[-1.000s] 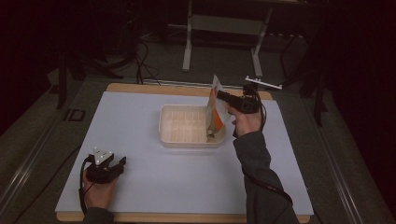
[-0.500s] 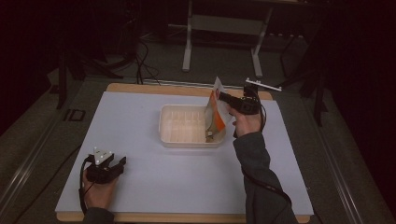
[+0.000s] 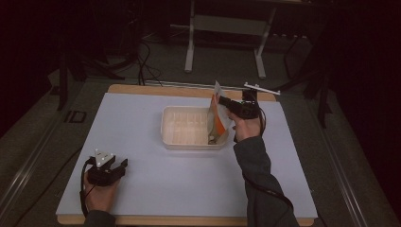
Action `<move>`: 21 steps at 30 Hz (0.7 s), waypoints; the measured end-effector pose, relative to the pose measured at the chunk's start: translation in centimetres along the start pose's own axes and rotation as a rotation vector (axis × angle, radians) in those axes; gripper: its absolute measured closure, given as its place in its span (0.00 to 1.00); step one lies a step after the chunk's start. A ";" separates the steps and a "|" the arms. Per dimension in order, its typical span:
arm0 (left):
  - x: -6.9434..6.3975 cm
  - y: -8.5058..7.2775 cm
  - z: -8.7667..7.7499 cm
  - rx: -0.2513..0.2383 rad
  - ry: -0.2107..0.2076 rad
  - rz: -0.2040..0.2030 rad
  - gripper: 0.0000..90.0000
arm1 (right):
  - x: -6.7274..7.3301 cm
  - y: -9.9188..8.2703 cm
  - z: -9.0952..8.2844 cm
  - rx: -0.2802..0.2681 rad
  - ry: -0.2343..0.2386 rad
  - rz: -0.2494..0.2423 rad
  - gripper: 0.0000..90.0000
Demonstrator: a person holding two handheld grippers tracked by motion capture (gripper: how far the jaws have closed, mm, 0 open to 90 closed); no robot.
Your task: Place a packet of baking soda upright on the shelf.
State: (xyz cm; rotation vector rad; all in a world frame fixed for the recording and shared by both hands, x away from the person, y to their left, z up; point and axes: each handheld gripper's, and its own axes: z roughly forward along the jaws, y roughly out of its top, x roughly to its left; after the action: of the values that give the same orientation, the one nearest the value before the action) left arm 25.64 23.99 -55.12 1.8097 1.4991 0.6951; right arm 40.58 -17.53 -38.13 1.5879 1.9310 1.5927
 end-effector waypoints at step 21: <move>0.0 0.0 0.0 0.003 0.002 0.000 0.55 | 0.4 -4.0 1.5 0.046 -0.083 -0.105 0.96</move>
State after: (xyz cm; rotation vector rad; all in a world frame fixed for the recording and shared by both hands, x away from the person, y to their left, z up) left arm 25.65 23.99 -55.13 1.8116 1.5017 0.6956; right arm 39.11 -15.74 -41.74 1.5166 1.9856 1.4297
